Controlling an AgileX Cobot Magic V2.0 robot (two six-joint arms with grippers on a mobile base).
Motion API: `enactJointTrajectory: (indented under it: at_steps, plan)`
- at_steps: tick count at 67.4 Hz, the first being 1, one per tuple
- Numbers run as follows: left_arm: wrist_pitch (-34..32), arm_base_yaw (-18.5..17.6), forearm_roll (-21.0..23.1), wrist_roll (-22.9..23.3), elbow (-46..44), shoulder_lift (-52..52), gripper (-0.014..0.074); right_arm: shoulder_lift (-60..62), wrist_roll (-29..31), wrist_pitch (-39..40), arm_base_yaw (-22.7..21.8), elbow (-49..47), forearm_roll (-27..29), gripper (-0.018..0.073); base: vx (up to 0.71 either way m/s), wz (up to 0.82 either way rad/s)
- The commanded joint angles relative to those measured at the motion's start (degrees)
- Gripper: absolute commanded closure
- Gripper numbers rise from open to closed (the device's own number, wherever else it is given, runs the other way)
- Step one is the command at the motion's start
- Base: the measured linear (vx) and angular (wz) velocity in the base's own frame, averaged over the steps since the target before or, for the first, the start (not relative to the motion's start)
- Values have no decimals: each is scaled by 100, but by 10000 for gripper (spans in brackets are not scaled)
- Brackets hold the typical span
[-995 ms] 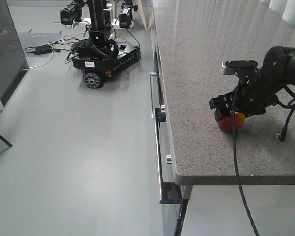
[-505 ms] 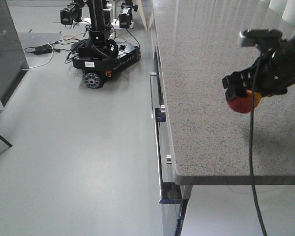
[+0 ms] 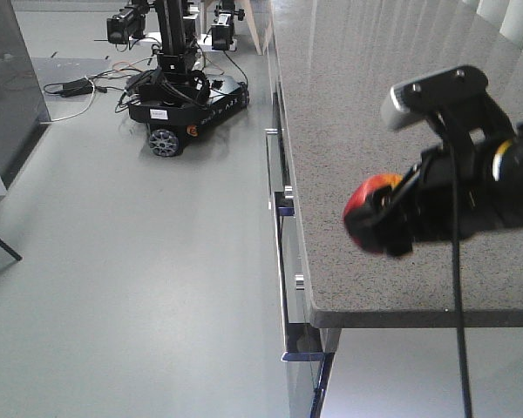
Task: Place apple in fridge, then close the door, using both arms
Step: 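Lift the apple with the right gripper and pull it toward the robot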
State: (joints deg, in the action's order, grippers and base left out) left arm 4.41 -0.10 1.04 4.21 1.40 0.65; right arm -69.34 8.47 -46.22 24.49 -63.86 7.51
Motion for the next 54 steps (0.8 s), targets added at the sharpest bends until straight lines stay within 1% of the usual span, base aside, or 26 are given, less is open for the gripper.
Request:
enactJointTrajectory:
  at_steps: [1, 11, 20, 24, 33, 44, 54]
  plan:
    - [-441, 16, 49, 12, 164, 92, 602, 653, 27, 411, 400, 216, 105, 391, 0, 0]
    - [-441, 16, 49, 12, 164, 92, 602, 1393, 27, 411, 958, 759, 354, 391, 0, 0]
    - [-441, 16, 49, 12, 164, 92, 602, 1973, -238, 403, 1226, 1341, 511, 391, 0, 0]
    - [-441, 16, 49, 12, 164, 92, 602, 2246, -334, 344, 1239, 1570, 555, 391, 0, 0]
    - [-441, 16, 49, 12, 164, 92, 602, 2808, -340, 96, 1226, 2009, 572, 391, 0, 0]
    - [-441, 16, 49, 12, 164, 92, 602, 3338, -289, -137, 1226, 2203, 542, 391, 0, 0]
    - [-441, 16, 49, 12, 164, 92, 602, 3566, -241, -413, 1226, 2216, 549, 391, 0, 0]
